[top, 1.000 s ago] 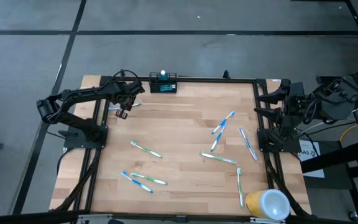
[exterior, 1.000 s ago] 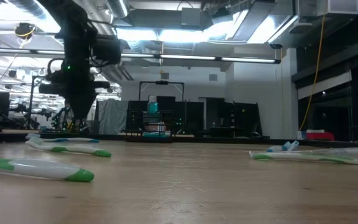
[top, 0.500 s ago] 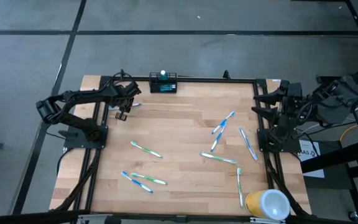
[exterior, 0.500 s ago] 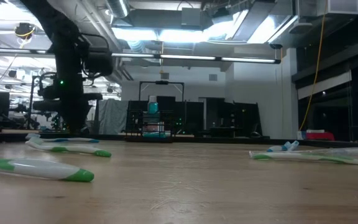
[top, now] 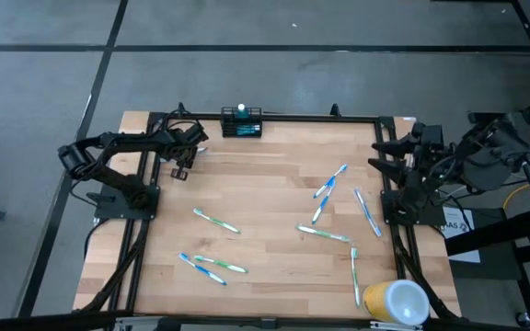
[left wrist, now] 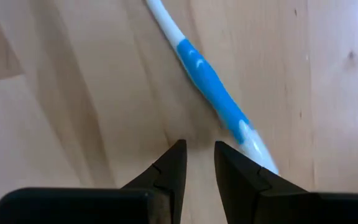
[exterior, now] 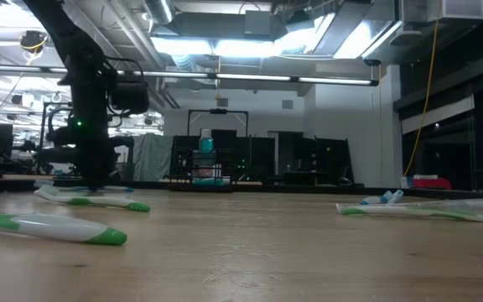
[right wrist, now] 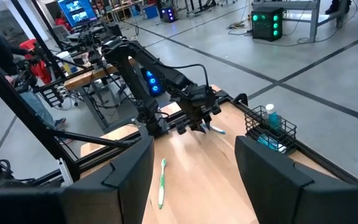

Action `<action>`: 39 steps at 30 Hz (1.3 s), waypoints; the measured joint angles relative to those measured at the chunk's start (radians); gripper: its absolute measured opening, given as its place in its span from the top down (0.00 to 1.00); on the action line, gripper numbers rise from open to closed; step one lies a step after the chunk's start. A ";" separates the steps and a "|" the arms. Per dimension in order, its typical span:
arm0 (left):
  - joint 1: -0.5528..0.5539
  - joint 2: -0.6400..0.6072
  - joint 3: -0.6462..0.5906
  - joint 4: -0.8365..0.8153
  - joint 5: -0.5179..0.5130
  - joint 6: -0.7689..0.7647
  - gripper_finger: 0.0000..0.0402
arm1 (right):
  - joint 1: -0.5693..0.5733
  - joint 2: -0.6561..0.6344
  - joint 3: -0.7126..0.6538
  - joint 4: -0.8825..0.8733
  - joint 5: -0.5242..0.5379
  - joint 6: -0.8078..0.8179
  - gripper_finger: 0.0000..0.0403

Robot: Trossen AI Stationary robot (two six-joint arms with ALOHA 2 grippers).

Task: Pick & Place toothbrushing station
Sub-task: Put the blue toothbrush into the black wire organizer

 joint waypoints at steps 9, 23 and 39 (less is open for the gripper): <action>-0.039 -0.018 0.025 0.138 -0.007 -0.002 0.80 | 0.000 0.008 0.000 0.008 0.025 0.023 0.43; 0.033 0.009 0.022 0.139 -0.036 0.022 0.77 | -0.001 0.008 0.000 0.008 0.030 0.020 0.43; 0.012 0.085 0.027 0.136 0.004 0.067 0.78 | -0.001 0.008 0.000 0.010 0.030 0.046 0.43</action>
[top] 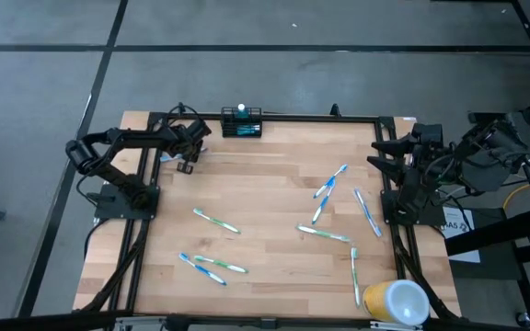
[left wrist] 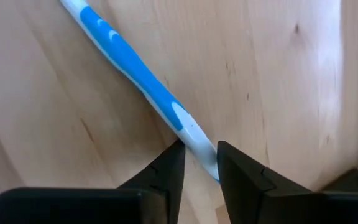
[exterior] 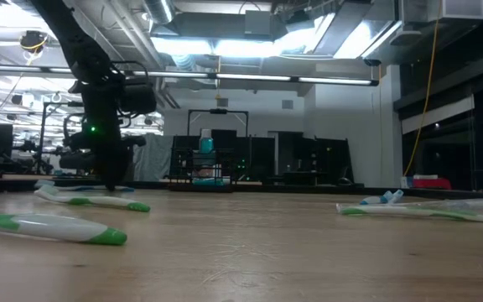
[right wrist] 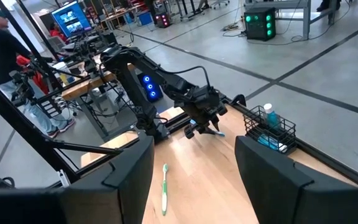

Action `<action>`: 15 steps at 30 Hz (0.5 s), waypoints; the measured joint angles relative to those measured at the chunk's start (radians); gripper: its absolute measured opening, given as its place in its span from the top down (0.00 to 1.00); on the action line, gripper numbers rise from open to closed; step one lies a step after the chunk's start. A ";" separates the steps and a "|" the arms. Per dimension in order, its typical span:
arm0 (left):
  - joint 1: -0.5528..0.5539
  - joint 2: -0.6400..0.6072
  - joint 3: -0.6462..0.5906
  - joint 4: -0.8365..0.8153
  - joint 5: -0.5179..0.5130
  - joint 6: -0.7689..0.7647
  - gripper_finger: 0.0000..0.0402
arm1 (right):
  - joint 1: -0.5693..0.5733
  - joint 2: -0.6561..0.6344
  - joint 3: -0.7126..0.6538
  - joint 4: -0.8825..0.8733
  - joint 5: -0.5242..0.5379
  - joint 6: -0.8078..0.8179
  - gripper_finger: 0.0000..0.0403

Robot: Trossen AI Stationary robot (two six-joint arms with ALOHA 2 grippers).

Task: Pick & Place toothbrushing station
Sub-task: Put the blue toothbrush into the black wire organizer

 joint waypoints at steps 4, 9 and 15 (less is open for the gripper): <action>-0.044 0.003 -0.002 0.011 -0.006 0.006 0.81 | 0.000 0.000 0.000 -0.001 0.000 -0.023 0.43; -0.112 0.006 -0.004 0.072 0.060 0.051 0.84 | 0.000 0.000 0.000 -0.003 0.000 -0.048 0.43; -0.267 0.006 -0.004 0.135 0.202 0.145 0.87 | 0.000 0.000 0.000 -0.004 -0.008 -0.081 0.43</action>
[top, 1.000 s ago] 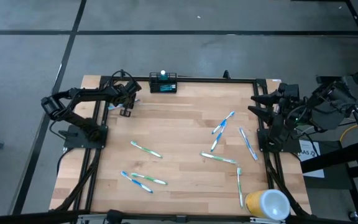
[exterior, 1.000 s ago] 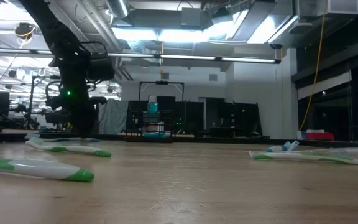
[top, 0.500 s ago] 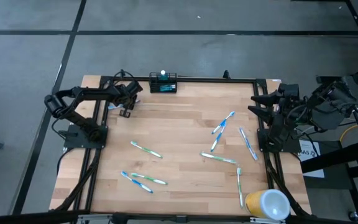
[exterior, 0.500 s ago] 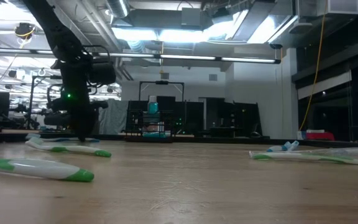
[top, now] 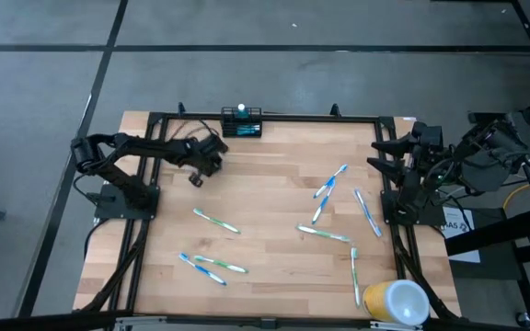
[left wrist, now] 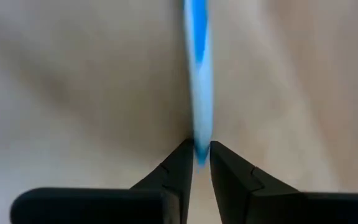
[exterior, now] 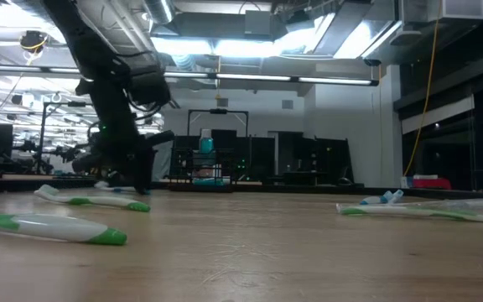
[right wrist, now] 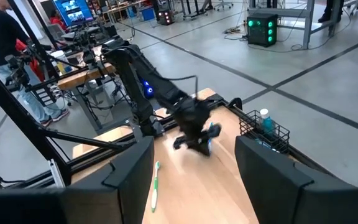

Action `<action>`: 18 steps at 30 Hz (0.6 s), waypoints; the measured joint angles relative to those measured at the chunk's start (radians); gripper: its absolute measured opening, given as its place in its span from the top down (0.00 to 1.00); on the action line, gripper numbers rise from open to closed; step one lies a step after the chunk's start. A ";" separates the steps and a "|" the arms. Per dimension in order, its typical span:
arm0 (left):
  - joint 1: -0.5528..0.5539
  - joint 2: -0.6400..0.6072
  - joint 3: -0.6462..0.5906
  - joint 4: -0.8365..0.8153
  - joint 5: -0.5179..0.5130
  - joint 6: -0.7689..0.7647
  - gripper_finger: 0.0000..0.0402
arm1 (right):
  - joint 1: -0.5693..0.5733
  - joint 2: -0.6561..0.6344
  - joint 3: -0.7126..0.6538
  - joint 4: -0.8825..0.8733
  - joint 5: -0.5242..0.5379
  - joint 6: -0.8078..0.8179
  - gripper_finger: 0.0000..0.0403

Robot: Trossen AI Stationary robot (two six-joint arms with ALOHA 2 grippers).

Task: Pick & Place toothbrushing station
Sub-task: Put the blue toothbrush into the black wire organizer

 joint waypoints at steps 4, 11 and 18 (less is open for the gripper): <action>-0.198 0.001 0.000 0.020 0.032 -0.073 0.88 | 0.000 -0.004 0.000 -0.002 -0.005 -0.021 0.43; -0.481 0.003 0.018 0.036 -0.070 -0.191 0.88 | 0.000 -0.020 0.000 -0.015 -0.030 -0.029 0.43; -0.391 -0.022 0.110 -0.102 -0.350 -0.136 0.88 | 0.000 -0.044 0.000 -0.015 -0.056 -0.052 0.43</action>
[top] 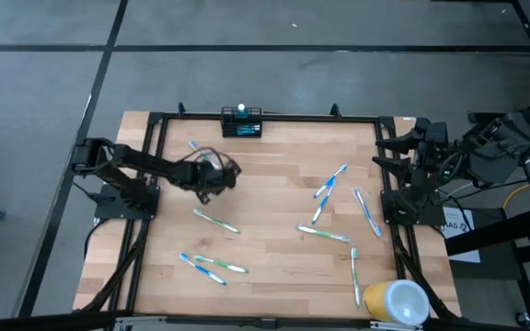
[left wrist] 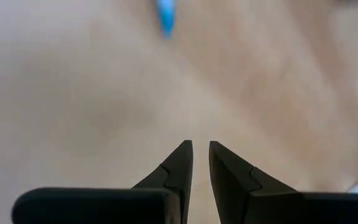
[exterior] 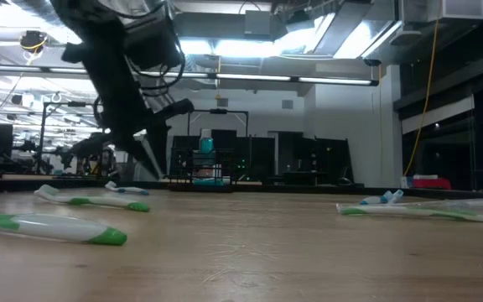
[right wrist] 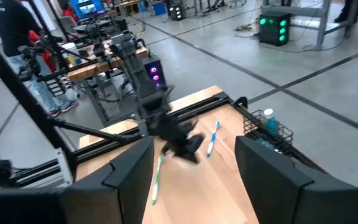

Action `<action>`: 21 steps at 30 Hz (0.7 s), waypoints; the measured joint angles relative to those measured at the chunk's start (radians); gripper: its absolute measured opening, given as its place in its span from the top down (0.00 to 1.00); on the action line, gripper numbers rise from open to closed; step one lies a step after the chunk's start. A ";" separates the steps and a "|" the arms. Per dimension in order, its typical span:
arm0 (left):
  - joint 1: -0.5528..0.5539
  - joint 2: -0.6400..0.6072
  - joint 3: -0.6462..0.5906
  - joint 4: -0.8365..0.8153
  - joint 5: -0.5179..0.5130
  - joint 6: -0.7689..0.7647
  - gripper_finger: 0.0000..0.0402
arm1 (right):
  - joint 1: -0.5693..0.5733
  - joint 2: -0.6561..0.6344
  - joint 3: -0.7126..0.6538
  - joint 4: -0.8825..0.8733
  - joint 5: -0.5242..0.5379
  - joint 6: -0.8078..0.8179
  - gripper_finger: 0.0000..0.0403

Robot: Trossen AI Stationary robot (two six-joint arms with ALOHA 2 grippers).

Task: Pick & Place toothbrushing station
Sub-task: Put the blue toothbrush into the black wire organizer

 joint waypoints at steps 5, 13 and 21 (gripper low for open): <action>0.137 -0.057 0.015 -0.103 -0.045 0.038 0.86 | 0.001 -0.005 0.000 0.004 -0.033 0.021 0.43; 0.253 -0.086 0.015 -0.187 0.055 0.086 0.80 | 0.043 0.008 0.000 0.006 -0.006 0.025 0.43; 0.343 -0.068 0.015 -0.233 0.140 0.155 0.74 | 0.076 0.007 0.000 0.008 0.030 0.032 0.43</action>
